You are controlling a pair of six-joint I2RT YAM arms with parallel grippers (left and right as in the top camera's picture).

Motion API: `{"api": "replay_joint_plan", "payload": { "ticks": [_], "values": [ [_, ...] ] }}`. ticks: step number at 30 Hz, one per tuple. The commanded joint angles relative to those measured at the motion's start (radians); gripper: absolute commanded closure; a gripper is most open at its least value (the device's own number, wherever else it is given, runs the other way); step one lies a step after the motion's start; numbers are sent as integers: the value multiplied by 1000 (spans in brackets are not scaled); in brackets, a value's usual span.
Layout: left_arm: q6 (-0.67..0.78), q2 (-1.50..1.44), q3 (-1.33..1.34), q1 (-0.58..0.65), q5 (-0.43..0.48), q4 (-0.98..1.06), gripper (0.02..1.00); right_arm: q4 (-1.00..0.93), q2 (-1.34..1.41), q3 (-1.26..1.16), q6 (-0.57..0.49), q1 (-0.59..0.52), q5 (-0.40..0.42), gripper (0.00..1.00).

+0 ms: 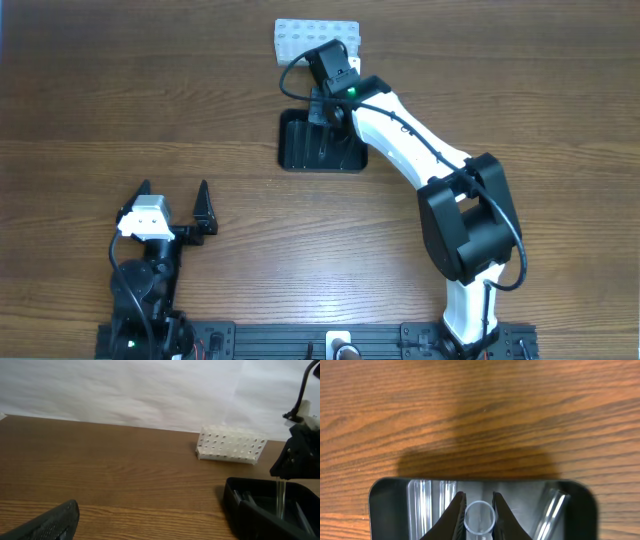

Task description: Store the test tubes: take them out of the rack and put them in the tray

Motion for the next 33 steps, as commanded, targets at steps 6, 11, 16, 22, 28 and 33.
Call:
{"api": "replay_joint_plan", "payload": {
  "ticks": [6, 11, 16, 22, 28, 33],
  "values": [
    [14, -6, -5, 5, 13, 1, 18, -38, 49, -6, 19, 32, -14, 759],
    [14, -6, -5, 5, 13, 1, 18, -48, 49, -6, 4, 36, -9, 663],
    [14, -6, -5, 5, 13, 1, 18, -54, -9, -6, -13, 48, 80, 461],
    [14, -6, -5, 5, 13, 1, 20, -3, -224, -32, -144, 29, 239, 308],
    [14, -6, -5, 5, 13, 1, 18, 405, -550, -288, -454, -104, 260, 233],
    [14, -6, -5, 5, 12, 1, 18, 607, -788, -552, -513, -286, 225, 141]
  ]
}}
